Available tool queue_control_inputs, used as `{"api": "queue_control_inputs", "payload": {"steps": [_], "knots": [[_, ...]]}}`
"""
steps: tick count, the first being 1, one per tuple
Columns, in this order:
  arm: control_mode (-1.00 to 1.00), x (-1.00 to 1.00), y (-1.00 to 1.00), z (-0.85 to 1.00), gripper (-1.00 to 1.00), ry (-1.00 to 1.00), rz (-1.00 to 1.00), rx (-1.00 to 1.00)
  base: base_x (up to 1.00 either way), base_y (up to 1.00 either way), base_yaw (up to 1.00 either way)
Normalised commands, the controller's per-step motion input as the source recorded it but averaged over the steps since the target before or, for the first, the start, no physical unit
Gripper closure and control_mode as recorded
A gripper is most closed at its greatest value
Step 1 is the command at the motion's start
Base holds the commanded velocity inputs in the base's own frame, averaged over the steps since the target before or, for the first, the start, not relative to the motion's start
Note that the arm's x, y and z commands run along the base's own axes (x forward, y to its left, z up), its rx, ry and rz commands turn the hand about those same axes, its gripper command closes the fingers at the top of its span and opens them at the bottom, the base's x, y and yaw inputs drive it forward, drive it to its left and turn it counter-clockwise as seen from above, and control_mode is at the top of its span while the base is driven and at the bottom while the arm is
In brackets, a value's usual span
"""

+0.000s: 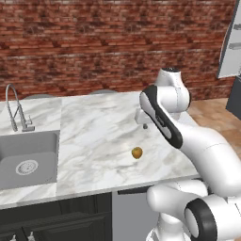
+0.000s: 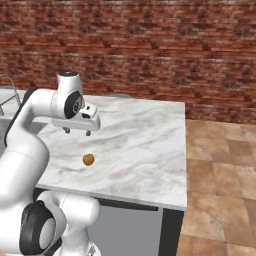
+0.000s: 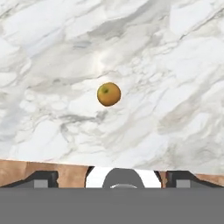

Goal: Place the apple in the correct fridge rack based on whether it is a fruit or vegetable. Finally, close the fridge door.

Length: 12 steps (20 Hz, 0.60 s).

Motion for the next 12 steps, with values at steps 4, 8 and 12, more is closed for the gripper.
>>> {"api": "queue_control_inputs", "payload": {"steps": [4, 8, 12], "knots": [[-1.00, 0.00, 0.02, -0.79, -1.00, 0.10, -0.08, 0.00, 0.00, 0.00, 0.00], [-1.00, 0.01, 0.01, -0.78, -1.00, 0.15, -0.08, 0.00, 0.00, 0.00, 0.00], [-1.00, 0.05, 0.01, -0.70, -1.00, 0.15, -0.10, 0.00, 0.00, 0.00, 0.00]]}}
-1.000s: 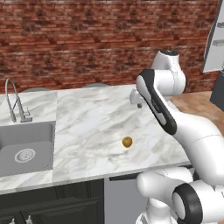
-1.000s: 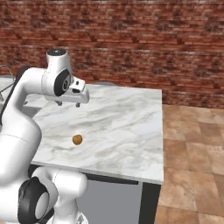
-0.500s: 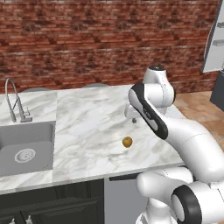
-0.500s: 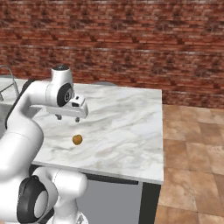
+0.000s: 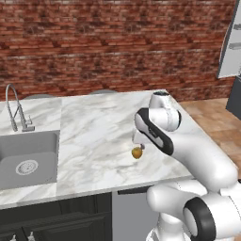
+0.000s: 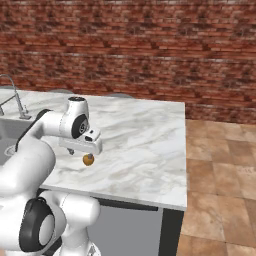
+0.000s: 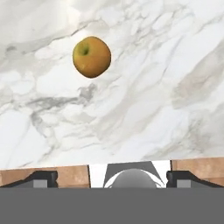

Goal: Place the apple in the correct fridge rack based on whether it is a fruit or vegetable. Finally, close the fridge door.

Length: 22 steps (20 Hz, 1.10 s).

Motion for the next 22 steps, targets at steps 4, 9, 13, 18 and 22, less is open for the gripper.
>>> {"api": "queue_control_inputs", "payload": {"steps": [4, 9, 13, 18, 22], "knots": [[-1.00, 0.19, 0.14, -0.72, -1.00, 0.12, -0.09, 0.00, 0.00, 0.00, 0.00], [-1.00, 0.25, 0.09, -0.45, -1.00, 0.10, -0.07, 0.00, 0.00, 0.00, 0.00], [-1.00, 0.08, 0.00, -0.11, -1.00, 0.04, -0.01, 0.00, 0.00, 0.00, 0.00], [-1.00, 0.36, 0.04, -0.11, -1.00, 0.00, -0.06, -0.02, 0.00, 0.00, 0.00], [-1.00, 0.43, 0.08, -0.09, -1.00, 0.00, -0.07, -0.01, 0.00, 0.00, 0.00]]}}
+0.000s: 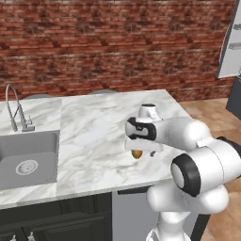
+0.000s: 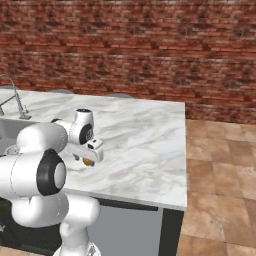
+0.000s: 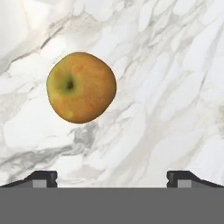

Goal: Place the apple in the correct fridge rack based on whether it is a fruit or vegetable. Finally, close the fridge door.

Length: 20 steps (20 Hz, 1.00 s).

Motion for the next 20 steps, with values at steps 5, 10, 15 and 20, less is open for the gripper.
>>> {"api": "queue_control_inputs", "payload": {"steps": [5, 10, 15, 20], "knots": [[-1.00, 0.08, 0.00, -0.11, -1.00, 0.00, 0.00, 0.00, 0.00, 0.00, 0.00], [-1.00, 0.03, 0.00, -0.17, -1.00, 0.00, 0.00, 0.00, 0.00, 0.00, 0.00], [-1.00, 0.09, 0.00, -0.19, -1.00, 0.00, -0.01, 0.00, 0.00, 0.00, 0.00], [-1.00, 0.25, 0.10, -0.19, -1.00, 0.00, -0.03, -0.03, 0.00, 0.00, 0.00]]}}
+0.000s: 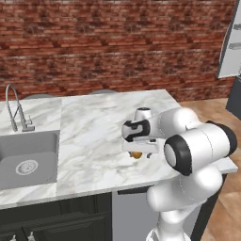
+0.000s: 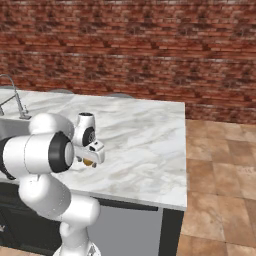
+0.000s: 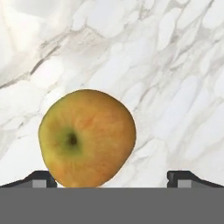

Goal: Place the apple in the correct fridge rack based on whether it is a fruit or vegetable. Finally, close the fridge door.

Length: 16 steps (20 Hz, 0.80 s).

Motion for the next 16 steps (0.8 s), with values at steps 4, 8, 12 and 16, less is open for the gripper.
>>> {"api": "queue_control_inputs", "payload": {"steps": [4, 8, 12, 16], "knots": [[-1.00, 0.33, 0.06, -0.15, -1.00, 0.00, -0.02, -0.02, 0.00, 0.00, 0.00], [-1.00, 0.28, 0.00, -0.16, -1.00, -0.01, -0.03, -0.01, 0.00, 0.00, 0.00], [-1.00, 0.18, 0.00, -0.14, -1.00, -0.03, -0.03, -0.01, 0.00, 0.00, 0.00], [-1.00, 0.01, 0.00, -0.03, 1.00, -0.01, 0.00, 0.00, 0.00, 0.00, 0.00]]}}
